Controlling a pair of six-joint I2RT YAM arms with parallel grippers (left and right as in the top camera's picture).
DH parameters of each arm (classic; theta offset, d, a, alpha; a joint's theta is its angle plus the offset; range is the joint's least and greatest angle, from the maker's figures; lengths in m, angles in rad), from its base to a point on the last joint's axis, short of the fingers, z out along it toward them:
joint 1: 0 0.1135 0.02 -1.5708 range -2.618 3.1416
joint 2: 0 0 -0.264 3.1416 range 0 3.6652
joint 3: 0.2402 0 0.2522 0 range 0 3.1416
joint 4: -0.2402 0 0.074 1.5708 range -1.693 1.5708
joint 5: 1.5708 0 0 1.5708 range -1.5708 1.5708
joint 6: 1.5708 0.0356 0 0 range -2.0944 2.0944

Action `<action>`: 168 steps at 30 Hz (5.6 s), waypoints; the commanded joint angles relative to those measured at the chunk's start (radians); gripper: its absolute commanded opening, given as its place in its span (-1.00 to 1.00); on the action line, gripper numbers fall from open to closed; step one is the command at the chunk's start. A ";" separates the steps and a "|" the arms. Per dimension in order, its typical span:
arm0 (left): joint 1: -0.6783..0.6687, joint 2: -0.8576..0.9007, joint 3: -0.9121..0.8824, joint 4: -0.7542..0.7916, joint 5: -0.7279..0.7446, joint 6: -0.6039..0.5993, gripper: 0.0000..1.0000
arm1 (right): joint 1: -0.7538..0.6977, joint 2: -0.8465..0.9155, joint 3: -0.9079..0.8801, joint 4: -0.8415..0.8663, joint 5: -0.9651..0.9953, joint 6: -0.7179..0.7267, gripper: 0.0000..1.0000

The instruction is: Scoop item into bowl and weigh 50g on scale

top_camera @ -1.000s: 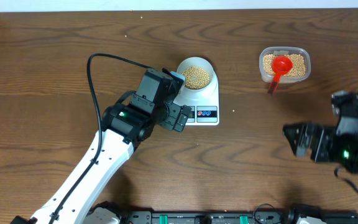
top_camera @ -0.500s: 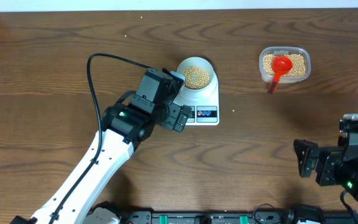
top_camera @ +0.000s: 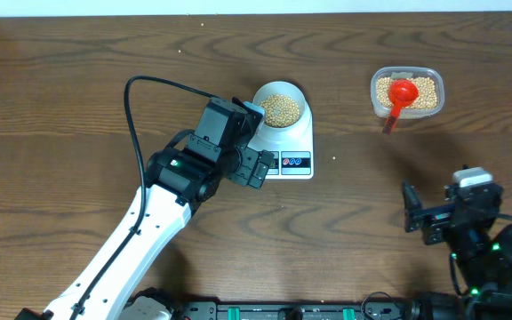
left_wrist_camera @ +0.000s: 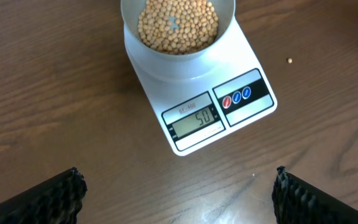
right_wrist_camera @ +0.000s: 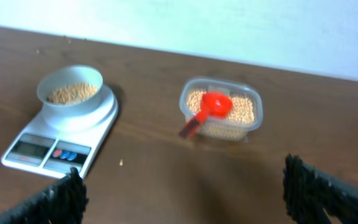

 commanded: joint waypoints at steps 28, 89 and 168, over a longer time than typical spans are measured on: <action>0.003 0.008 0.000 -0.001 -0.012 -0.002 0.95 | 0.122 -0.348 -0.610 0.544 0.098 -0.051 0.98; 0.187 -0.271 -0.212 0.223 0.025 0.002 0.95 | 0.122 -0.353 -0.610 0.545 0.097 -0.051 0.99; 0.471 -1.304 -1.115 0.610 -0.031 0.085 0.96 | 0.122 -0.353 -0.610 0.544 0.097 -0.051 0.98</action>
